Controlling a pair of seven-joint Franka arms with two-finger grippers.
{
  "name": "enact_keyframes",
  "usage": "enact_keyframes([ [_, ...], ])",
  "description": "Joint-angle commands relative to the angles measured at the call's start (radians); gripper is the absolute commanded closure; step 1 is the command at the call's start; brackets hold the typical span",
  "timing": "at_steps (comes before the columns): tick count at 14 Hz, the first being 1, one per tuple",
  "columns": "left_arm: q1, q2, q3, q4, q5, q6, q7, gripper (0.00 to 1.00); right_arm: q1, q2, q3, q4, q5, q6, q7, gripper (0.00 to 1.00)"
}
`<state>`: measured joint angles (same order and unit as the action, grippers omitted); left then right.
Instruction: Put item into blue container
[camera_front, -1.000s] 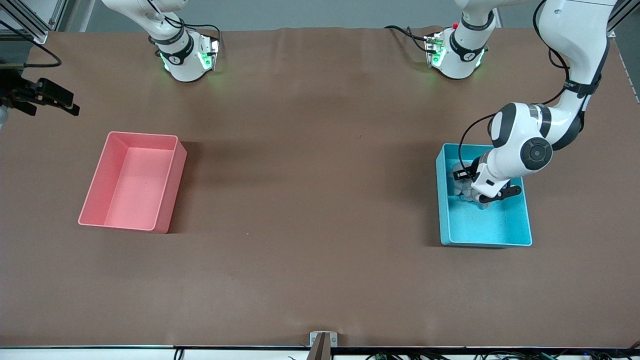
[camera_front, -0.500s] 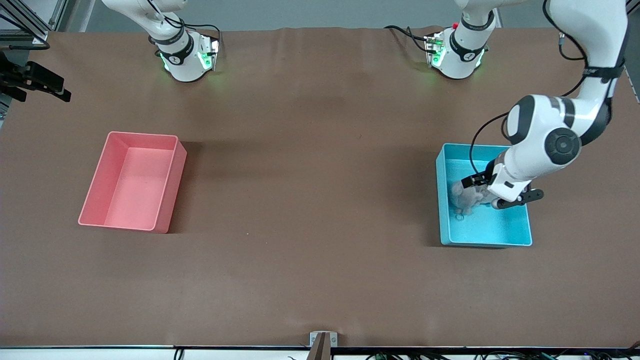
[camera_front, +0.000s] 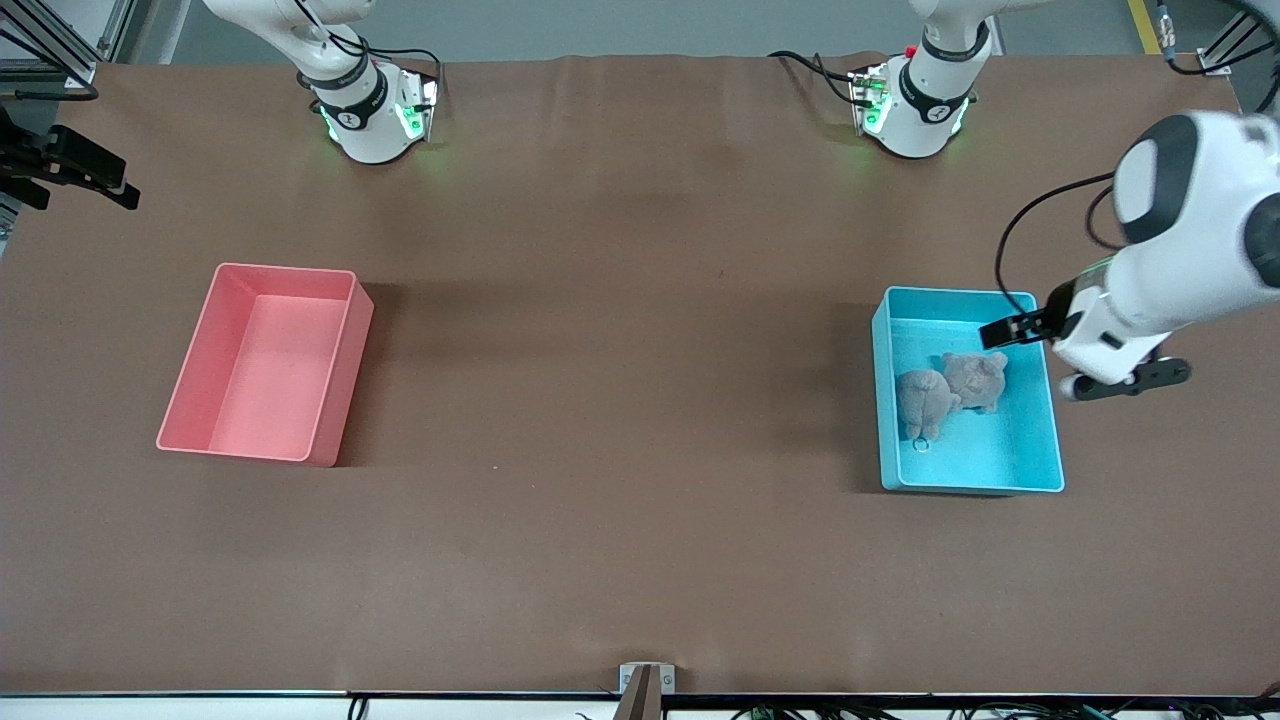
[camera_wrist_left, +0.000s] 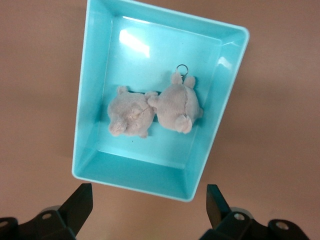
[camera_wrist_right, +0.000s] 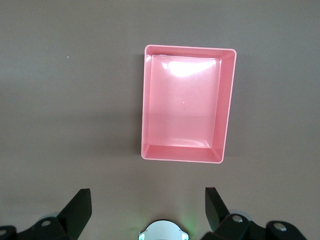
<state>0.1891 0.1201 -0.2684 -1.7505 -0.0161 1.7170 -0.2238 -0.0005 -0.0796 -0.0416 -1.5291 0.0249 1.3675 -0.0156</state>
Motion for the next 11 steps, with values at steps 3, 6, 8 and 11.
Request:
enact_keyframes([
  [3, 0.039, -0.144, 0.006, 0.084, -0.047, -0.151, 0.067, 0.00, -0.003, -0.002, 0.000, -0.003, 0.015, 0.007, -0.038, 0.00],
  [6, 0.046, -0.146, 0.005, 0.153, -0.045, -0.160, 0.070, 0.00, -0.007, -0.005, -0.003, -0.002, 0.010, 0.007, -0.086, 0.00],
  [8, 0.044, -0.140, 0.003, 0.192, -0.047, -0.160, 0.054, 0.00, -0.007, -0.005, -0.003, -0.003, 0.012, 0.010, -0.080, 0.00],
  [11, 0.044, -0.119, 0.003, 0.230, -0.047, -0.158, 0.052, 0.00, -0.007, -0.008, -0.003, -0.002, 0.015, 0.028, -0.075, 0.00],
])
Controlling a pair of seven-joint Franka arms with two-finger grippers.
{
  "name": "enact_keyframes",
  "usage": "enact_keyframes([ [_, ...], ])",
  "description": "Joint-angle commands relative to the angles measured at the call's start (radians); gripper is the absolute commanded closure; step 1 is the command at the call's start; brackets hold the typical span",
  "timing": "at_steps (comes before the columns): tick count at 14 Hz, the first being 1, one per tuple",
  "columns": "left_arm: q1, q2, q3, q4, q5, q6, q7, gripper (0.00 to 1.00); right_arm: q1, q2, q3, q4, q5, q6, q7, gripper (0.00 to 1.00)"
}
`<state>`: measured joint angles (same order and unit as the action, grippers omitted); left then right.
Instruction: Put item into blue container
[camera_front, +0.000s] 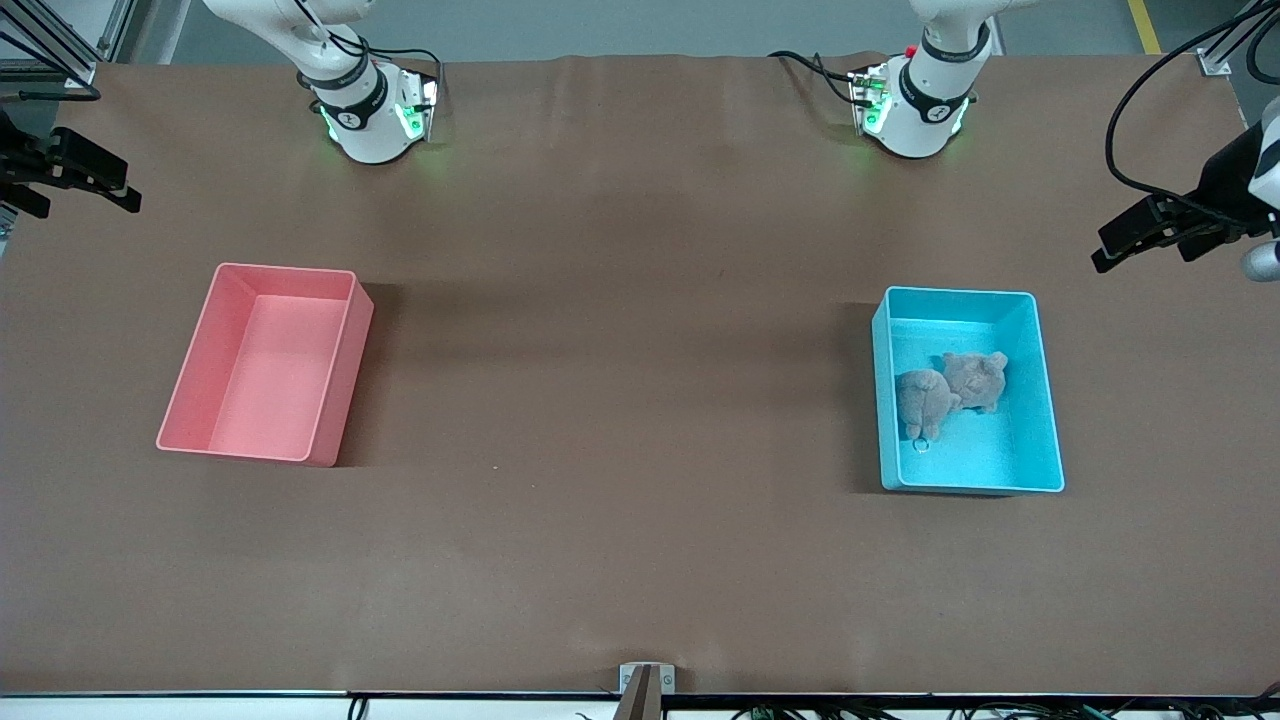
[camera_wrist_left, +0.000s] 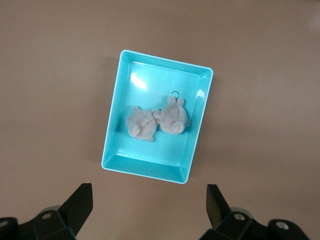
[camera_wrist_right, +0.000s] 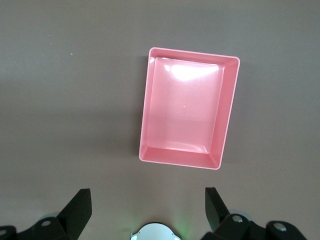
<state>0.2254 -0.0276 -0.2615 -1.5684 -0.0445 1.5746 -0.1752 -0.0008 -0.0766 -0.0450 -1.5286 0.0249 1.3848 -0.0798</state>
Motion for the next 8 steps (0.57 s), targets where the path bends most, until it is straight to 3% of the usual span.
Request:
enact_keyframes([
  [1, 0.006, 0.028, -0.008, 0.056, -0.015, -0.016, 0.002, 0.00, -0.007, -0.011, 0.001, 0.002, 0.015, 0.011, -0.009, 0.00],
  [8, 0.003, 0.034, -0.013, 0.071, -0.015, -0.016, 0.014, 0.00, -0.010, -0.015, -0.003, -0.005, 0.036, -0.013, 0.005, 0.00],
])
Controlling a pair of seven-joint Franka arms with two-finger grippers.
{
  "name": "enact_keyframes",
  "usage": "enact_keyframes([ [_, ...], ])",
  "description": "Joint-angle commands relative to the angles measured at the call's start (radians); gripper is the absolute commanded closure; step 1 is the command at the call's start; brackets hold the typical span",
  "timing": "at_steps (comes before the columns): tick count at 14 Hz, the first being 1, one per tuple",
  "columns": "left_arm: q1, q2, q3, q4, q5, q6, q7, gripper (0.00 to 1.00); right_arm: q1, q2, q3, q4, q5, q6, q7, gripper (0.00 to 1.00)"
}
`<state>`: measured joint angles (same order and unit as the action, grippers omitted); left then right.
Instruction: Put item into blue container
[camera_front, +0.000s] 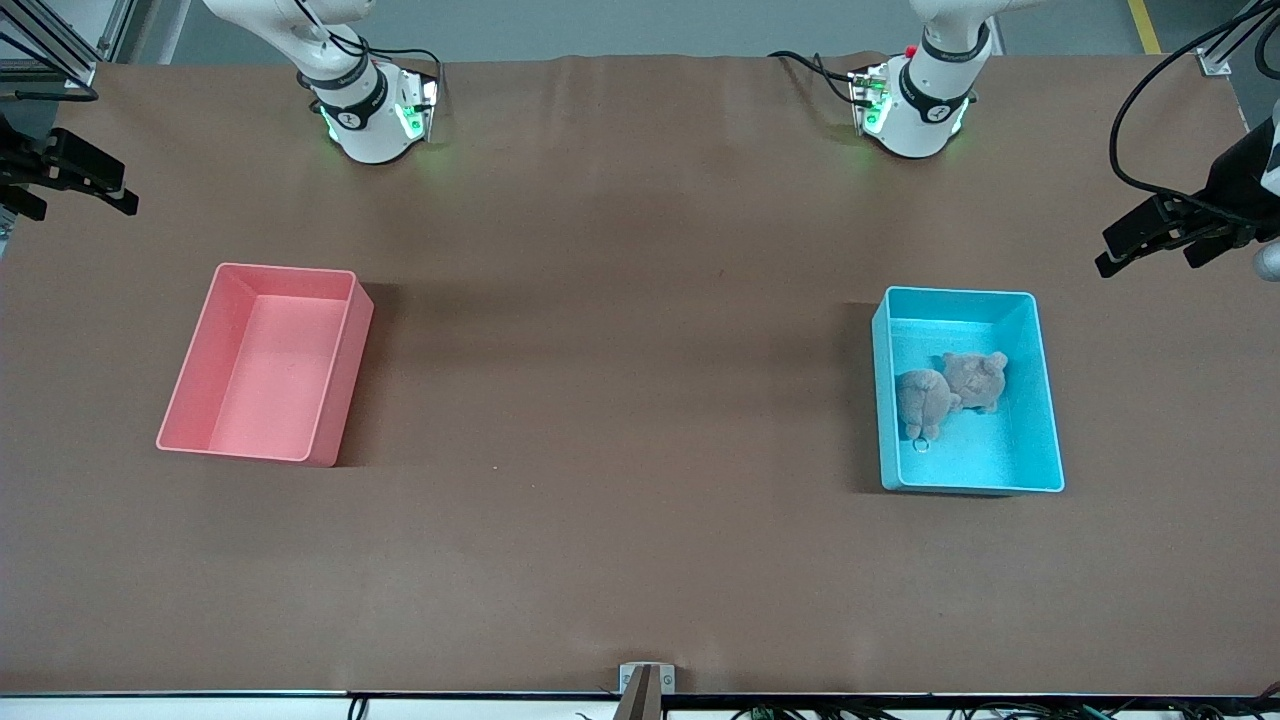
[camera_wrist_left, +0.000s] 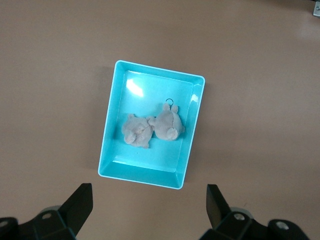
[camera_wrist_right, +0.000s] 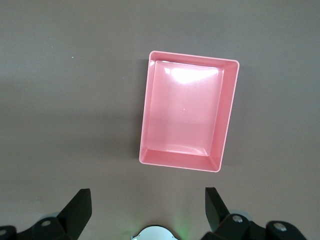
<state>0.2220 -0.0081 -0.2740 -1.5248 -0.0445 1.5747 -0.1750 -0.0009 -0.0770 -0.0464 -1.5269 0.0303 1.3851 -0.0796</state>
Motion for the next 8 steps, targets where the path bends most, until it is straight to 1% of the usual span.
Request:
enact_keyframes([
  [1, 0.010, 0.016, -0.001, 0.028, -0.015, -0.016, 0.015, 0.00, -0.010, -0.015, -0.001, -0.007, 0.033, -0.020, 0.044, 0.00],
  [2, 0.010, 0.029, 0.004, 0.025, -0.017, -0.016, 0.017, 0.00, -0.007, -0.015, 0.000, -0.007, 0.033, -0.026, 0.069, 0.00],
  [6, -0.013, 0.045, 0.012, 0.028, -0.012, -0.015, 0.009, 0.00, -0.008, -0.015, -0.001, -0.007, 0.031, -0.018, 0.055, 0.00],
  [8, -0.078, 0.042, 0.062, 0.028, -0.011, -0.016, -0.003, 0.00, -0.008, -0.015, -0.001, -0.007, 0.026, -0.012, 0.043, 0.00],
])
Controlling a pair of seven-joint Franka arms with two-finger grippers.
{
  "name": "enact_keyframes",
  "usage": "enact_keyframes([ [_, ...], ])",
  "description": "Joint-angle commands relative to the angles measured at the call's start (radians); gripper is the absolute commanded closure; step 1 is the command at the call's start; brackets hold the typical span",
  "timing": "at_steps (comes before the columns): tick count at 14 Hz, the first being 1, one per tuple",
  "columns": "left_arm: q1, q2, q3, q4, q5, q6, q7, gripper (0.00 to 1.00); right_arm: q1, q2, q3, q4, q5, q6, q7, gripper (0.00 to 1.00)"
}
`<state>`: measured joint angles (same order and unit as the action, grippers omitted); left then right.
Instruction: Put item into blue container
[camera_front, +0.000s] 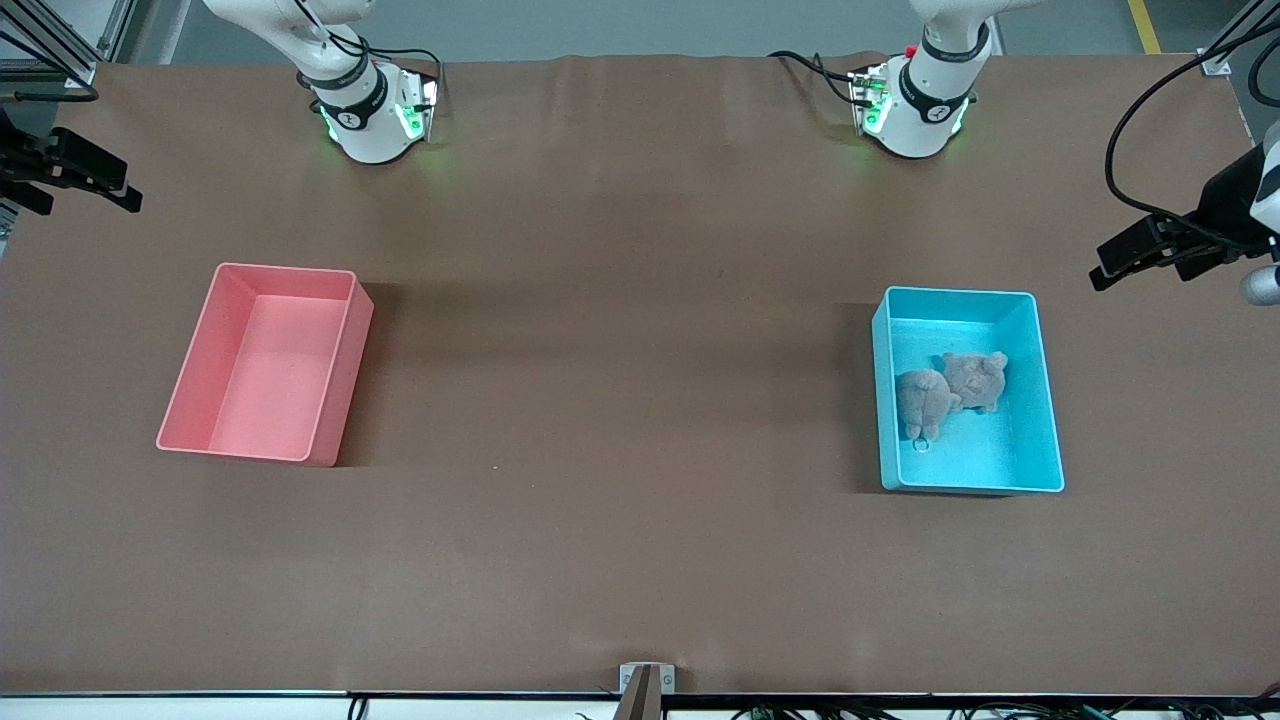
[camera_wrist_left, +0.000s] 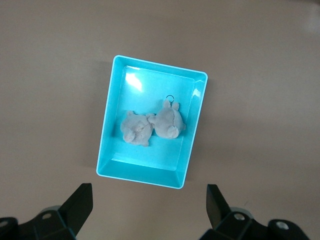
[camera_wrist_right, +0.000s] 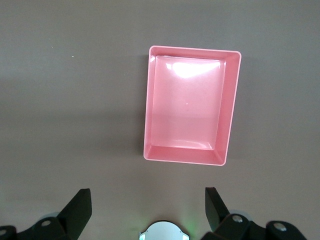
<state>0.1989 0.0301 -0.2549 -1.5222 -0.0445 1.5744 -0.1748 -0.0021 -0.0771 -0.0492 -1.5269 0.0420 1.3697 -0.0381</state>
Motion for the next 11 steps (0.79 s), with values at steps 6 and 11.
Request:
enact_keyframes([
  [6, -0.142, -0.012, 0.112, 0.025, -0.009, -0.016, 0.000, 0.00, -0.007, -0.015, 0.003, -0.007, 0.003, 0.019, -0.022, 0.00],
  [11, -0.174, -0.041, 0.137, 0.027, -0.008, -0.014, 0.014, 0.00, -0.006, -0.015, 0.003, -0.007, -0.024, 0.020, -0.055, 0.00],
])
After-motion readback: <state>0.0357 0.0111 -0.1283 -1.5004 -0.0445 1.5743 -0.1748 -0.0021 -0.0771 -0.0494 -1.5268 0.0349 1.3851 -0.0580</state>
